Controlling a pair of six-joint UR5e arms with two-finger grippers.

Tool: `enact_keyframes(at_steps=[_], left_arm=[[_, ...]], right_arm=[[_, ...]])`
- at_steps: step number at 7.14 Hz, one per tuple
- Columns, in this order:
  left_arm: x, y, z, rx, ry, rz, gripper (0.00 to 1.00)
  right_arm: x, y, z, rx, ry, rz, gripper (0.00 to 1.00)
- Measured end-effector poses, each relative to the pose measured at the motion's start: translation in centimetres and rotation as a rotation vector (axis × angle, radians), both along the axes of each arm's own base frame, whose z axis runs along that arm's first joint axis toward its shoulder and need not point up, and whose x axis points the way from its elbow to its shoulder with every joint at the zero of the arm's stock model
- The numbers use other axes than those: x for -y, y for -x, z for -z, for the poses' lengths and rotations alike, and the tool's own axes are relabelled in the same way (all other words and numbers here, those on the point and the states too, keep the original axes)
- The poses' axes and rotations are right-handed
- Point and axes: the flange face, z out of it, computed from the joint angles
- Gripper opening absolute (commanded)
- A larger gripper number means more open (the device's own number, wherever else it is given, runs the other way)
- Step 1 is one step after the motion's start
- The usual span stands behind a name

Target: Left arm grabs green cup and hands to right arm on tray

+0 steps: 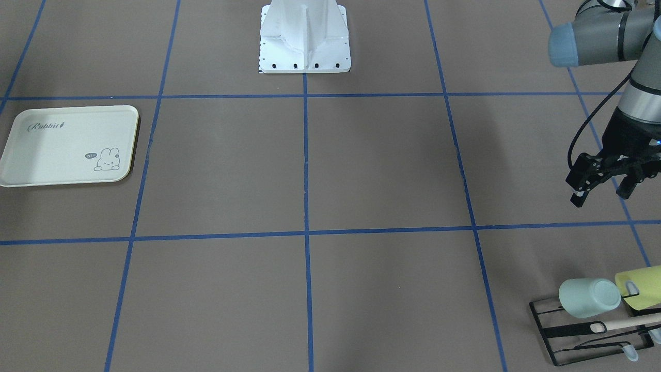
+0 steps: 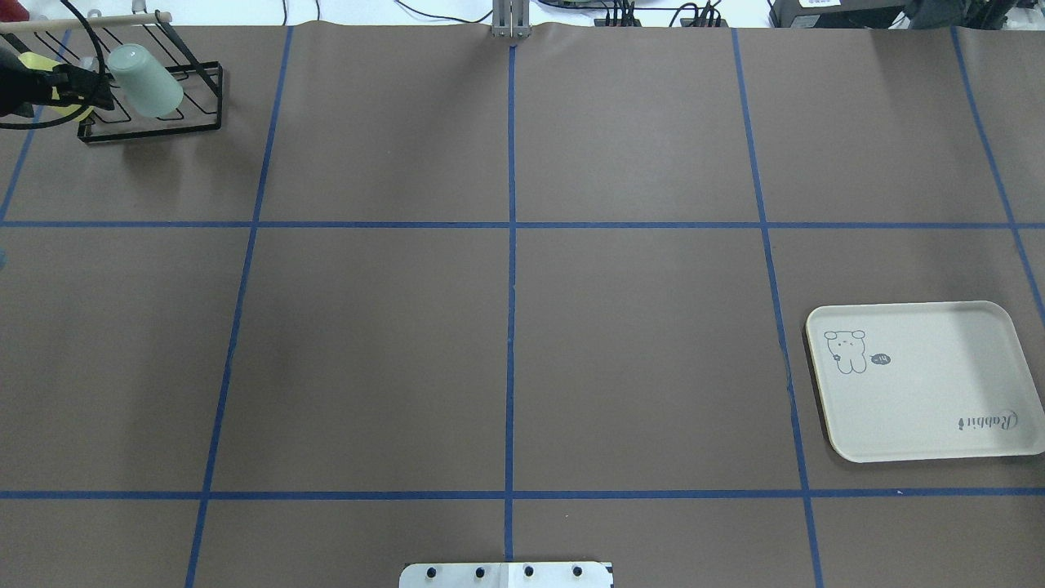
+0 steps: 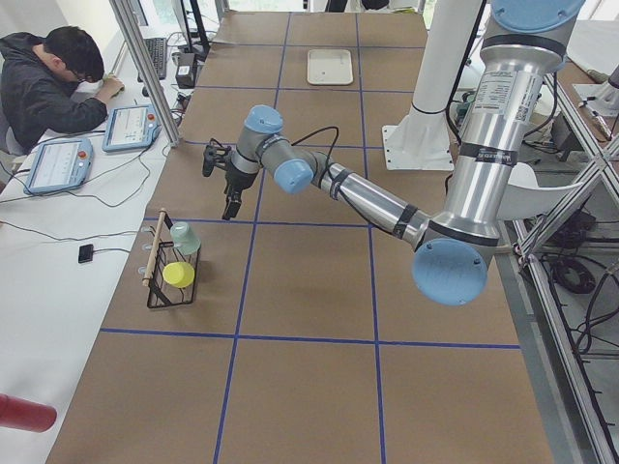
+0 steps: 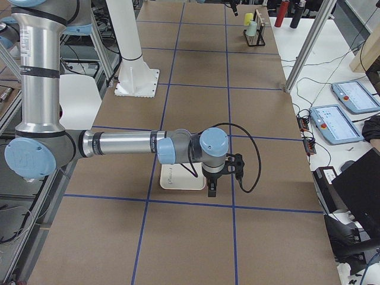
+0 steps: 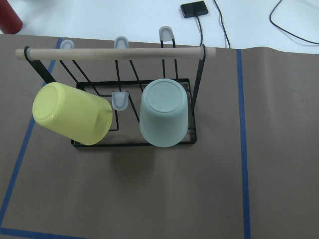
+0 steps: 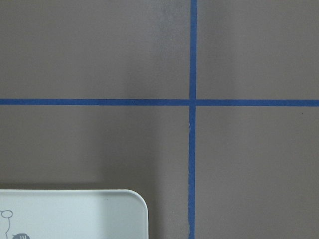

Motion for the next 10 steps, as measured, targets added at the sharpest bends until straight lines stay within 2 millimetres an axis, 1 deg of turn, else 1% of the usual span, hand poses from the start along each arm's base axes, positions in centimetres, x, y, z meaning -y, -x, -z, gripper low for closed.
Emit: enact_keyframes(at_steps=[1,3,4,6,7,10], left_arm=[[0.6,-1.5,-1.4,-0.003,-0.031,0.064,1.00],[0.9,-5.3,-4.1,0.026,-0.083,0.163,1.00],[1.1,-6.3,-5.1,0.042,-0.103,0.199,1.00],[2.2,-7.6,-7.7,0.053,-0.153,0.246,1.00],[3.1,-8.4,-8.3,0.060,-0.173,0.264,1.00],[5.1,-9.6,-6.8,0.071,-0.219,0.297,0.99]], right_arm=[[0.0,0.0,0.0,0.001,0.000,0.000,0.99],[0.0,0.0,0.0,0.001,0.000,0.000,0.99],[0.0,0.0,0.0,0.000,0.000,0.000,0.99],[0.0,0.0,0.0,0.000,0.001,0.000,0.99],[0.0,0.0,0.0,0.000,0.000,0.000,0.99],[0.0,0.0,0.1,0.001,-0.002,0.000,0.99]])
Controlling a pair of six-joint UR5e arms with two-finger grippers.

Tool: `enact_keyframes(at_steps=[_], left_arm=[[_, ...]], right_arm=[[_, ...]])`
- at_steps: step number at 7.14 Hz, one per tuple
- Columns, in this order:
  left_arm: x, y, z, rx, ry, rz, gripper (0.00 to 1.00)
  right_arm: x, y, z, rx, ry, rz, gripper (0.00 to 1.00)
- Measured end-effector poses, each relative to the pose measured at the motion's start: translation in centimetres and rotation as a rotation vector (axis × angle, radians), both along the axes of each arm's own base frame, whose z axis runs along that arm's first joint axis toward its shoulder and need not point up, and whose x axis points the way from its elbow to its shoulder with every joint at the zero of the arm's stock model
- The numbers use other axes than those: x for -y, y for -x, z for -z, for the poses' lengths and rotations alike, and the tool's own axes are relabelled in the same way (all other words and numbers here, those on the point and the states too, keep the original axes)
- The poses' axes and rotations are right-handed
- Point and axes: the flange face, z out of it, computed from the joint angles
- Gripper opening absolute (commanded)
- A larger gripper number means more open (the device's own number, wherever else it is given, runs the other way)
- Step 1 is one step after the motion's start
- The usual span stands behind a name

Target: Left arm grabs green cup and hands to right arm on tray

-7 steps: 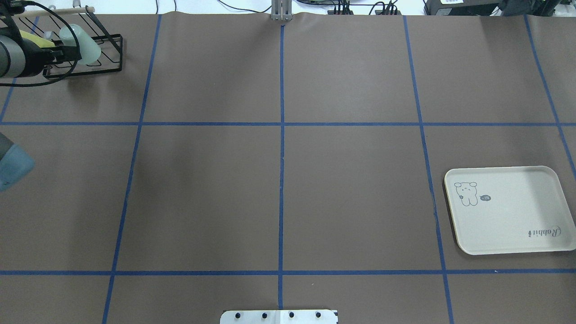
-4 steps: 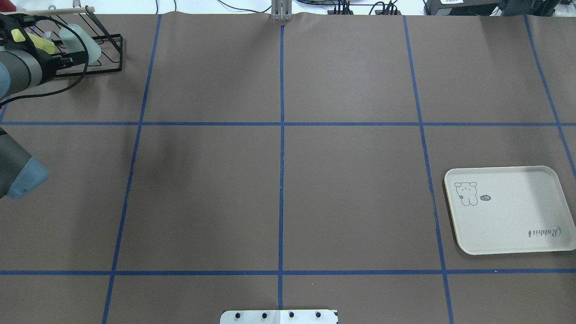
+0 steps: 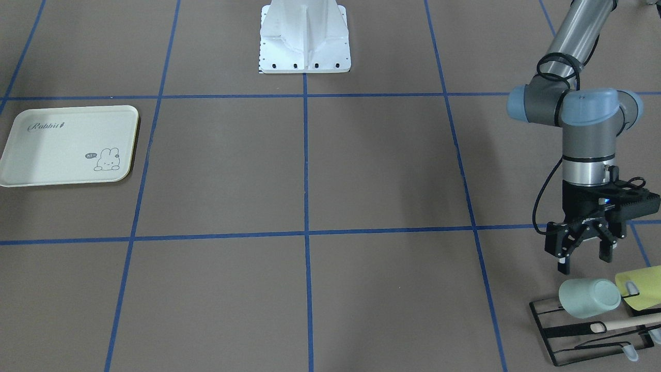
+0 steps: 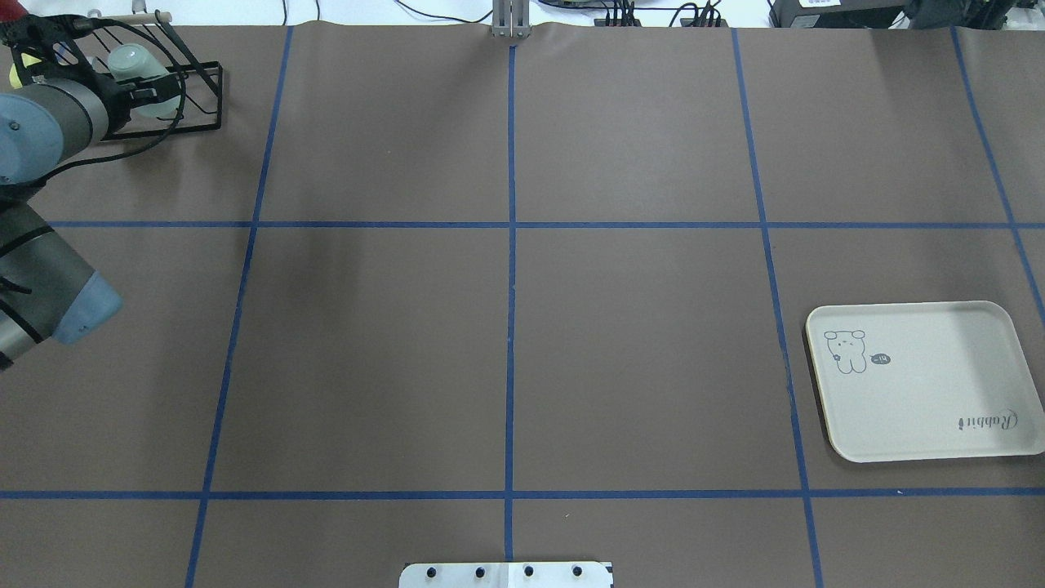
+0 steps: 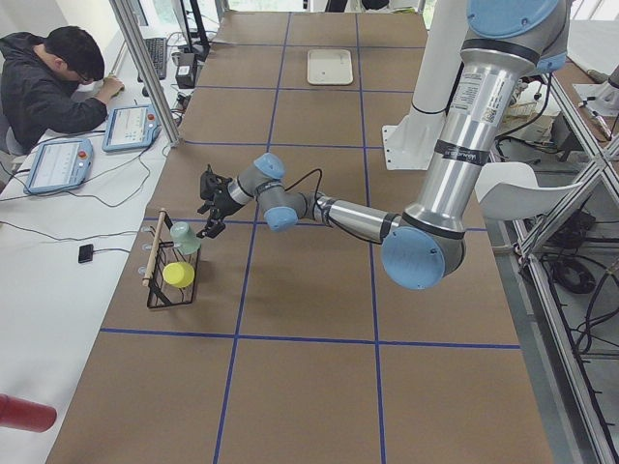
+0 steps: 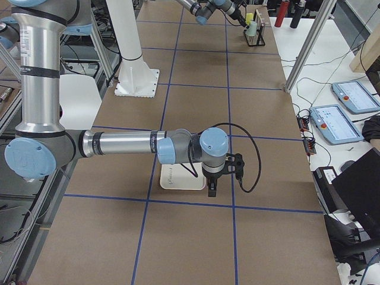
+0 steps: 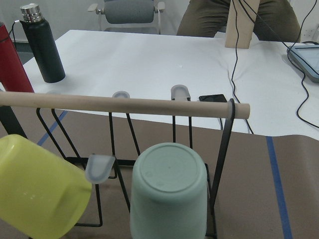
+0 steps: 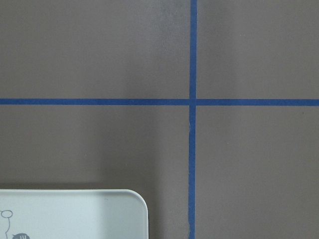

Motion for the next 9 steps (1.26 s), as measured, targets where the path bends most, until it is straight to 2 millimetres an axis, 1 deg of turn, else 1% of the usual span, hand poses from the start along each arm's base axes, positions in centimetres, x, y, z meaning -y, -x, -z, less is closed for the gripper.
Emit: enact_keyframes(at_steps=[2,5,7,9], left_arm=[[1.0,-0.5,-0.4,0.019,0.003,0.014,0.99],[1.6,-0.8,-1.7,0.041,0.022,0.021,0.99],[2.3,-1.2,-2.2,0.050,0.032,0.024,0.99],[2.8,-0.9,-2.2,0.091,0.012,0.020,0.99]], right_arm=[[0.0,0.0,0.0,0.000,0.000,0.000,0.99],[0.0,0.0,0.1,0.001,-0.001,0.000,0.99],[-0.1,0.0,0.1,0.003,-0.002,0.000,0.99],[-0.1,0.0,0.1,0.004,-0.001,0.000,0.99]])
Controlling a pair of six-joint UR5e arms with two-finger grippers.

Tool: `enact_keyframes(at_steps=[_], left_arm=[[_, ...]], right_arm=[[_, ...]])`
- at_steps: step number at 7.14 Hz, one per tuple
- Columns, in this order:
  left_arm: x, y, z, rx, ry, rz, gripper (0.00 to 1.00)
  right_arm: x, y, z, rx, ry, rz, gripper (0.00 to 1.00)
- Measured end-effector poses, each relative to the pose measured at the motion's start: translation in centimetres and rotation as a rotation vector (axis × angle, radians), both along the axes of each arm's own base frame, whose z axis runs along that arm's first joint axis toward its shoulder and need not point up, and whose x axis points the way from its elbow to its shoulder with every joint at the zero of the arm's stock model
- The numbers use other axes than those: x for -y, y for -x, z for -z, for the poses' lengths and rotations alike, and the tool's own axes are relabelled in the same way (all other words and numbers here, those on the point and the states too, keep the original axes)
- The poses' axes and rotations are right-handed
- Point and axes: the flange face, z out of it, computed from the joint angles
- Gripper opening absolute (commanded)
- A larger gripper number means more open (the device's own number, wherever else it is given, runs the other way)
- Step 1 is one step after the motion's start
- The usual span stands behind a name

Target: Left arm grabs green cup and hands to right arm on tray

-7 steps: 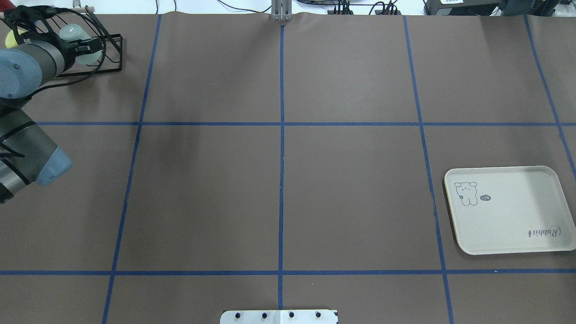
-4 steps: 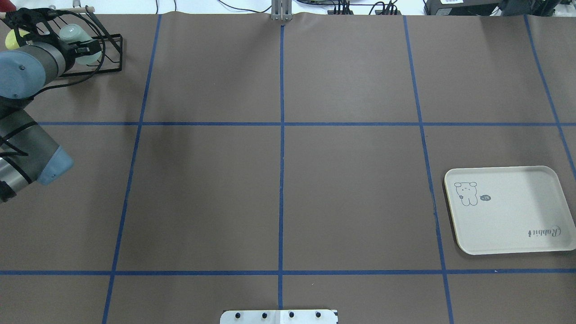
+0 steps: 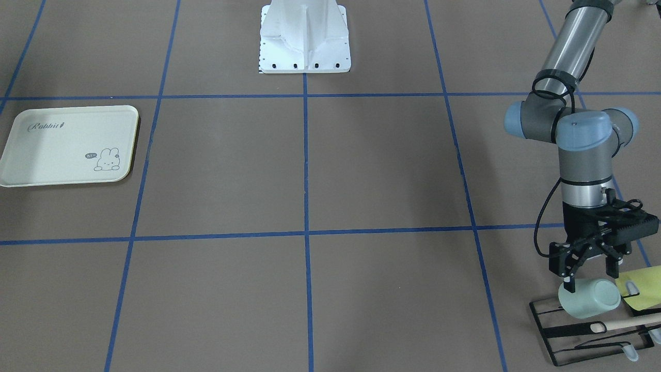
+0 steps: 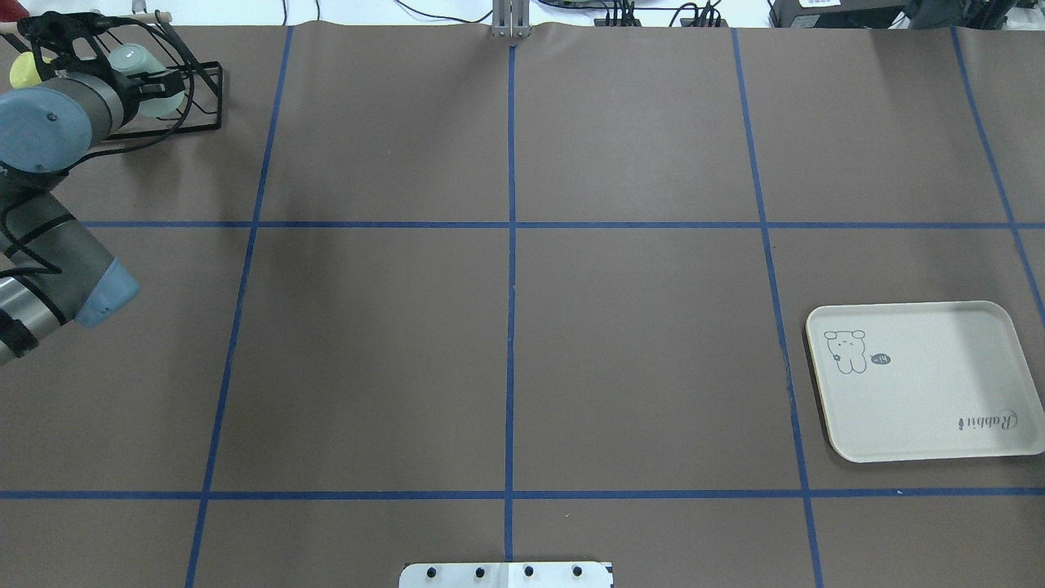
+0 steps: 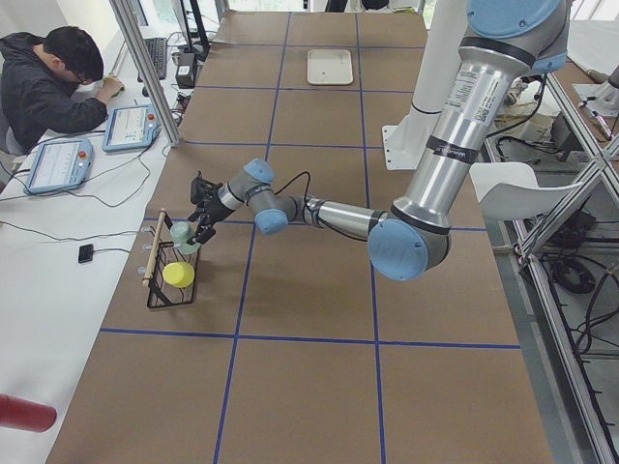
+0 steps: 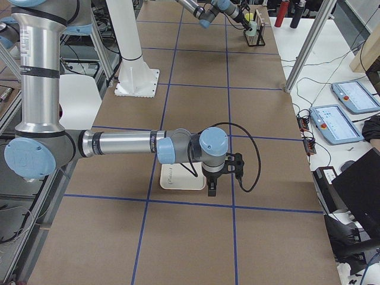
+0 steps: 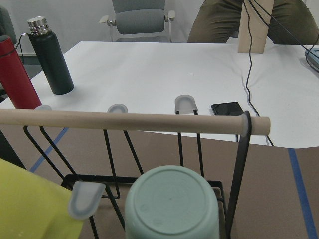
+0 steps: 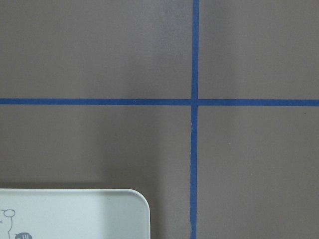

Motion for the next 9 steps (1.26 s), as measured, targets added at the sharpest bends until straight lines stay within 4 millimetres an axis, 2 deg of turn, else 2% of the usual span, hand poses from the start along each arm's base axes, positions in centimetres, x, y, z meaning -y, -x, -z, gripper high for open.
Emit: enact_keyframes(at_steps=[5,6,8,9], left_arm=[[1.8,-0.8,0.3,0.031,-0.023,0.011,0.99],[1.9,-0.9,0.3,0.032,-0.021,0.011,0.97],[2.1,-0.8,0.1,0.034,-0.017,0.013,0.83],[2.2,-0.6,-0.1,0.036,-0.014,0.017,0.83]], right_arm=[[-0.1,0.0,0.0,0.001,0.000,0.000,0.99],[-0.1,0.0,0.0,0.001,-0.001,0.000,0.99],[0.0,0.0,0.2,0.002,-0.005,0.000,0.99],[0.0,0.0,0.3,0.002,-0.007,0.000,0.99]])
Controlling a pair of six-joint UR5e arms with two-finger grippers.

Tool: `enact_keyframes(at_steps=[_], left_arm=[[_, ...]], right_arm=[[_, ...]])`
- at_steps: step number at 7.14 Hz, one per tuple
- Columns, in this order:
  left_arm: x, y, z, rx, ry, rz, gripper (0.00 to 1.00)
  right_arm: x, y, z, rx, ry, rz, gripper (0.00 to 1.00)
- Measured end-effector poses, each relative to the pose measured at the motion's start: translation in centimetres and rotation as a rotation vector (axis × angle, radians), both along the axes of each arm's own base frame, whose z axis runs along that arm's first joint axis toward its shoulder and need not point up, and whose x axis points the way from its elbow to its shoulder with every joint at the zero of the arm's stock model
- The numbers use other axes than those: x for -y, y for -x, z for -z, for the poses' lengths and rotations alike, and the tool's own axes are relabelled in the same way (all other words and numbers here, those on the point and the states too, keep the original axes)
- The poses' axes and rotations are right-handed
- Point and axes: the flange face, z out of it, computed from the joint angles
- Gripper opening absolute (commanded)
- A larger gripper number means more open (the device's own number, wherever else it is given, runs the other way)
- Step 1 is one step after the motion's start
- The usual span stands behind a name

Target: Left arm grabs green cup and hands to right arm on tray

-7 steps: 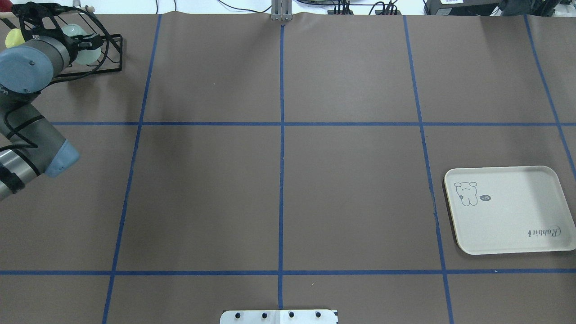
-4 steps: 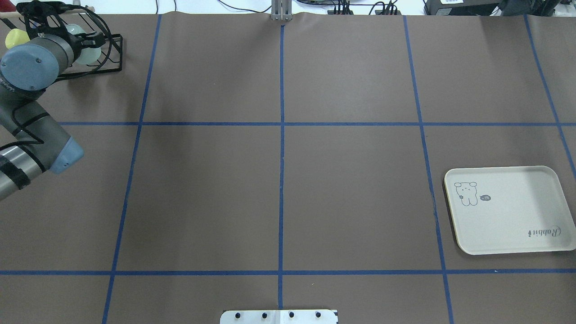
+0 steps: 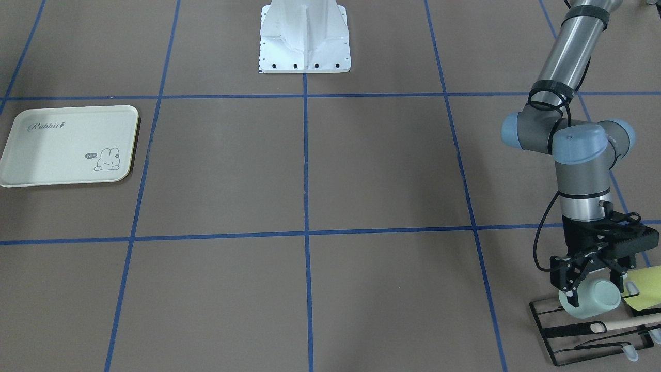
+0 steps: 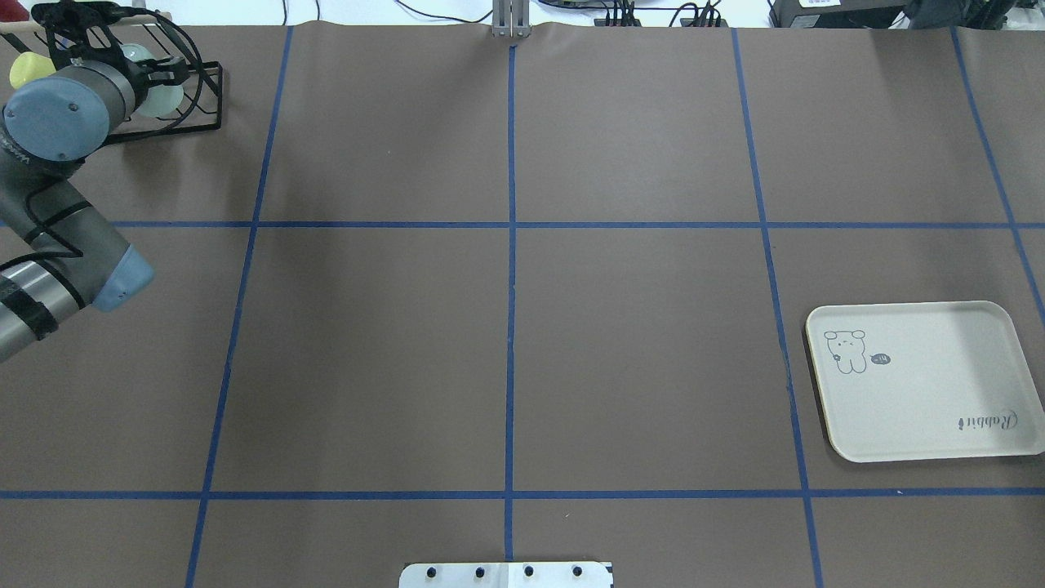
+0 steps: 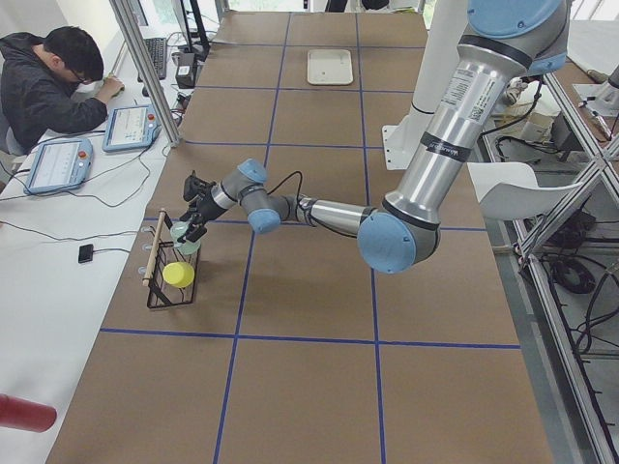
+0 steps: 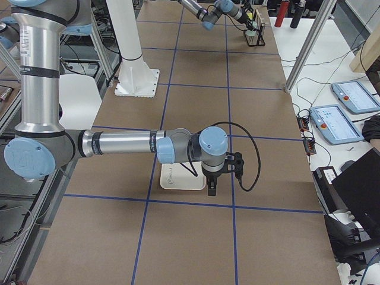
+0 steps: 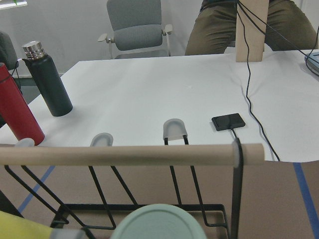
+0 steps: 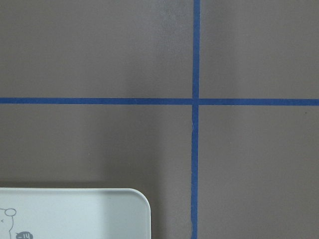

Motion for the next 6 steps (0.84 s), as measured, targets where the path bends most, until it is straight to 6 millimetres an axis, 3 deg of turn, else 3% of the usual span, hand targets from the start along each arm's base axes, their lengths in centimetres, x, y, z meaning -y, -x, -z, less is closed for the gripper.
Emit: enact_keyframes(at_steps=[6], left_arm=[[0.81,1.07,-0.09,0.002,0.005,0.018,0.82]], right_arm=[[0.03,0.01,0.21,0.001,-0.003,-0.001,0.99]])
